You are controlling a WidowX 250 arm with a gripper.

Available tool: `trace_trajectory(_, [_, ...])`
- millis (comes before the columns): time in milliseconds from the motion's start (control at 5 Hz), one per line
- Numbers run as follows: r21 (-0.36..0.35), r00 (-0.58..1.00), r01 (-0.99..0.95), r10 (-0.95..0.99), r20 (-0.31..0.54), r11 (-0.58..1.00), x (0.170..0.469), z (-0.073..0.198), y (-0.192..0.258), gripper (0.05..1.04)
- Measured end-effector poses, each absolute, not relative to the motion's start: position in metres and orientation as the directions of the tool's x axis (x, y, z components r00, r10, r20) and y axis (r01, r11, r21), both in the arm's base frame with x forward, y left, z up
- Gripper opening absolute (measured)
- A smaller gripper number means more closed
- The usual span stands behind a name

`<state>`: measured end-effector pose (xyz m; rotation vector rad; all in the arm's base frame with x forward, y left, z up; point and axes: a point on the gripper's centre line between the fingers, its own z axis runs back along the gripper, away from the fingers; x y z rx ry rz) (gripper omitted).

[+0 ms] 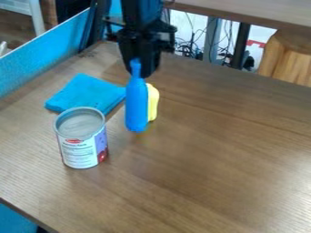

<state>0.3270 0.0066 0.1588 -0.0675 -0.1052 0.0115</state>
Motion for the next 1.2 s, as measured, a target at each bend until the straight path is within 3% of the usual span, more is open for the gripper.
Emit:
trace_trajectory(600, [-0.064, 0.996, 0.007, -0.002, 0.087, 0.998, 0.326, 0.145, 0.007, 0.332])
trace_trajectory(800, [-0.058, 0.997, 0.008, -0.004, 0.079, 0.998, 0.326, 0.143, 0.008, 0.396])
trace_trajectory(1200, [-0.052, 0.997, 0.007, -0.003, 0.072, 0.999, 0.325, 0.143, 0.008, 0.984])
